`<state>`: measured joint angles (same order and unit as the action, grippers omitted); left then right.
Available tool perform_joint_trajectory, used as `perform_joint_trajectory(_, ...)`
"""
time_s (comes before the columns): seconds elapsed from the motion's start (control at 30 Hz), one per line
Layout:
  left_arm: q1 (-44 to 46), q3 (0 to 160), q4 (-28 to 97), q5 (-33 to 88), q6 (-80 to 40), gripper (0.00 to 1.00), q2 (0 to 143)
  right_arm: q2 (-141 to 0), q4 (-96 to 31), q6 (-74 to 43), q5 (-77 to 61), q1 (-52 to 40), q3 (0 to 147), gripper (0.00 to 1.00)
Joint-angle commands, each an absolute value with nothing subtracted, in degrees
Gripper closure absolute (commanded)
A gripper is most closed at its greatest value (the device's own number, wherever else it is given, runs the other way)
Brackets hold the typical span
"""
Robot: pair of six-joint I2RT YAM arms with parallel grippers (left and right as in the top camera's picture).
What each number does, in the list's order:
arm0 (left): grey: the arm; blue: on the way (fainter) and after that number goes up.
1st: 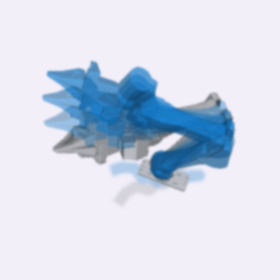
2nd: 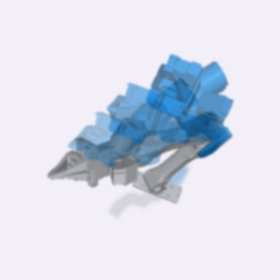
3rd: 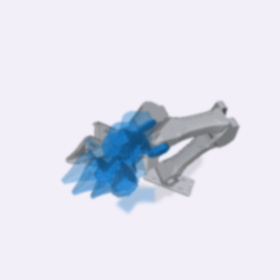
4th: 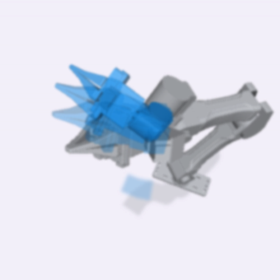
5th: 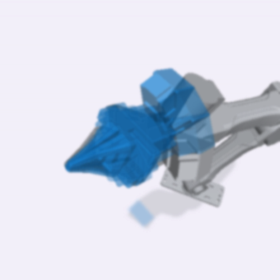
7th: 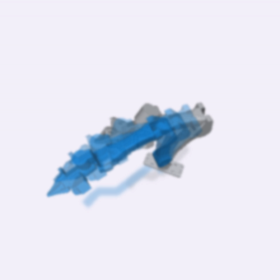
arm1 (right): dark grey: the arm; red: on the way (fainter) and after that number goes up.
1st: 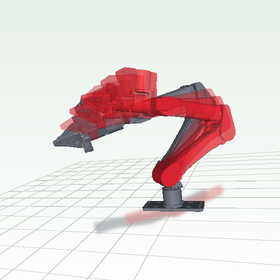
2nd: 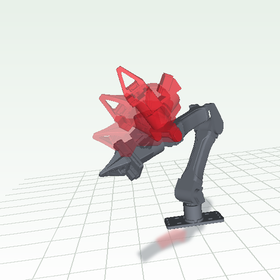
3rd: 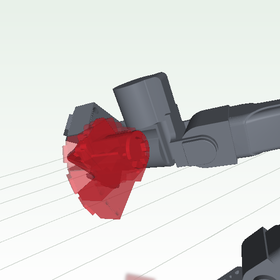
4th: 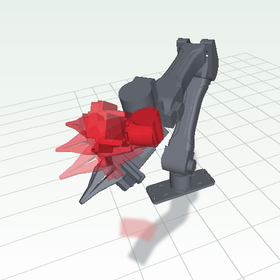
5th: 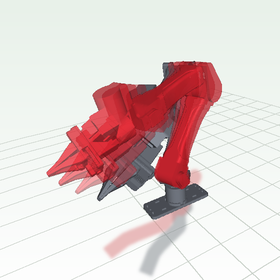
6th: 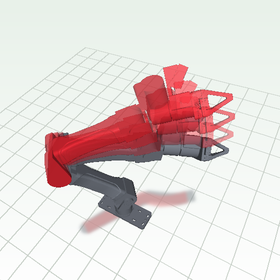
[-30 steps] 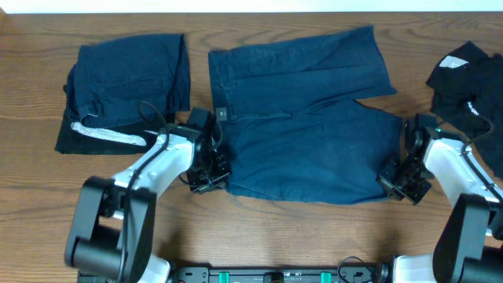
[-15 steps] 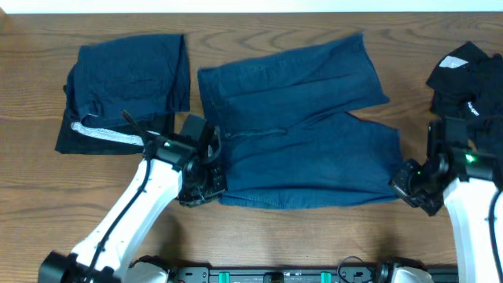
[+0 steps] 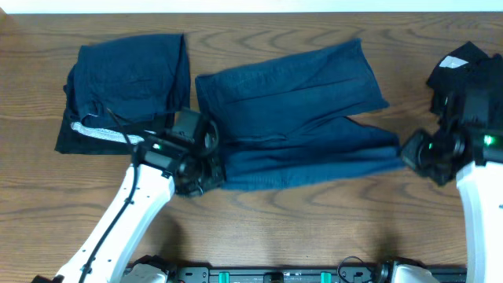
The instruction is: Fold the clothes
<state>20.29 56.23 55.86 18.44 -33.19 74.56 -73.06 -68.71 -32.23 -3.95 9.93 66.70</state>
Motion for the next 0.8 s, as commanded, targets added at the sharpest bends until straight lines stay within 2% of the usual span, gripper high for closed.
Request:
perform_joint_trajectory(0.0,17.2,61.2,55.0,13.9,-33.2,0.93,74.0,-78.4,-67.0,-31.0,-2.0,10.1,72.9,0.99)
perform_joint_trajectory(0.2,14.4,62.8,42.7,12.9,-33.3,0.93,74.5,-88.0,-61.1,-31.0,-4.8,10.0,80.5,0.99)
perform_joint_trajectory(0.57,14.4,62.8,24.2,3.4,-32.6,0.93,81.5,-97.6,-39.4,-29.6,-6.7,5.1,81.5,0.99)
perform_joint_trajectory(0.77,14.4,62.8,16.7,1.0,-32.6,0.93,87.4,-99.7,-32.1,-29.5,0.4,0.5,81.5,0.99)
